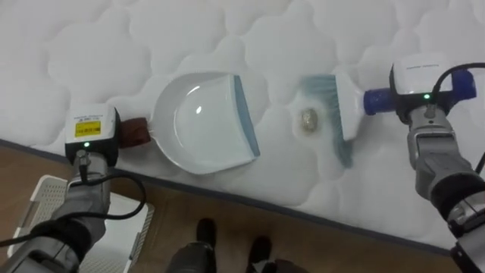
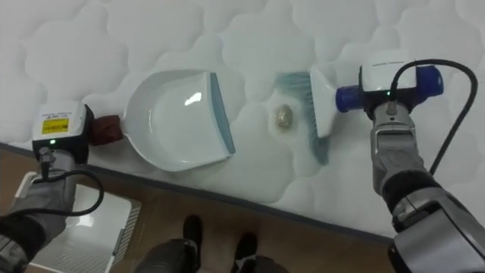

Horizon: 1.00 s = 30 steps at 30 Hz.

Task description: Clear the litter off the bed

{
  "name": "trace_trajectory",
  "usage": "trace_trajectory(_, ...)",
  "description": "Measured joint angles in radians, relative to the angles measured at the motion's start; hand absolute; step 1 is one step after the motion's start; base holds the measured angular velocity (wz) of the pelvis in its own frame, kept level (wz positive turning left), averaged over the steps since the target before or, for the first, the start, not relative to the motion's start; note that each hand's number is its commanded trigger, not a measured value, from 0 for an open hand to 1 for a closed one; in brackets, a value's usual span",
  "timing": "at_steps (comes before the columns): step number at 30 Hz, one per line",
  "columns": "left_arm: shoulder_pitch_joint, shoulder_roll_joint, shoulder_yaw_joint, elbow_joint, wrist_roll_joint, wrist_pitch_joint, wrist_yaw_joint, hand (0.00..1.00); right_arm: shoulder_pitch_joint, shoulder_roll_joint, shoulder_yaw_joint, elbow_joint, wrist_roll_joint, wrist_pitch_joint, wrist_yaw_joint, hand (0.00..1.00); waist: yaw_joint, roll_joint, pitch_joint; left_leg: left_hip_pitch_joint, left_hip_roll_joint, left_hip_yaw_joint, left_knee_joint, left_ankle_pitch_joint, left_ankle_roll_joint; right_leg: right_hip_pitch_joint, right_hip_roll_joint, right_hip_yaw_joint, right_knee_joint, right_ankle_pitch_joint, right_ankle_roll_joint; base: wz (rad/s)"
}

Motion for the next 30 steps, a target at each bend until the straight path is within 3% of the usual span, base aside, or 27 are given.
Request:
trace_trajectory(4, 0.007, -0.004, 0.0, -0.007, 0.0, 0.0, -0.006, 1.0, 0.018, 0.003, 0.0, -0.029, -0.016, 0.011, 0.011, 1.0, 0.004, 0.006, 0.0006, 0.007, -0.001, 0.0, 0.0, 0.0, 0.0, 0.008, 0.0, 0.001, -0.001, 0.0, 0.0, 0.0)
trace_trajectory(9, 0.014, -0.036, 0.0, -0.002, -0.003, 0.002, -0.029, 1.0, 0.038, 0.01, 0.0, -0.038, -0.015, 0.012, 0.028, 1.0, 0.004, 0.034, -0.004, 0.031, -0.01, -0.003, -0.019, 0.007, 0.0, 0.023, -0.001, 0.0, 0.001, 0.001, 0.002, 0.01)
trace_trajectory(17, 0.017, -0.047, 0.0, 0.0, -0.003, 0.007, -0.046, 1.0, 0.069, 0.039, 0.001, -0.055, -0.009, 0.009, 0.03, 1.0, 0.0, 0.047, -0.0099, 0.037, -0.008, -0.006, -0.02, 0.013, -0.005, 0.029, -0.003, -0.002, 0.002, 0.001, 0.002, 0.01)
trace_trajectory(20, 0.017, -0.06, 0.0, 0.002, -0.002, 0.014, -0.055, 1.0, 0.076, 0.052, 0.017, -0.056, 0.034, 0.009, 0.055, 1.0, -0.009, 0.056, -0.0151, 0.039, -0.01, -0.016, -0.018, 0.014, -0.004, 0.039, -0.006, -0.02, 0.0, 0.001, 0.002, 0.11)
trace_trajectory(24, 0.017, -0.077, 0.001, 0.011, -0.004, 0.019, -0.069, 1.0, 0.091, 0.086, 0.03, -0.063, 0.139, 0.007, 0.102, 1.0, -0.012, 0.058, -0.0164, 0.045, -0.011, -0.022, -0.02, 0.014, -0.004, 0.054, -0.001, -0.024, -0.014, 0.001, 0.002, 0.05)
trace_trajectory(30, 0.016, -0.079, 0.002, 0.025, -0.015, 0.011, -0.066, 1.0, 0.095, 0.091, 0.041, -0.08, 0.272, -0.016, 0.142, 1.0, -0.016, 0.059, -0.0165, 0.045, -0.01, -0.022, -0.018, 0.014, -0.004, 0.053, -0.006, -0.025, -0.01, 0.001, 0.002, 0.0)
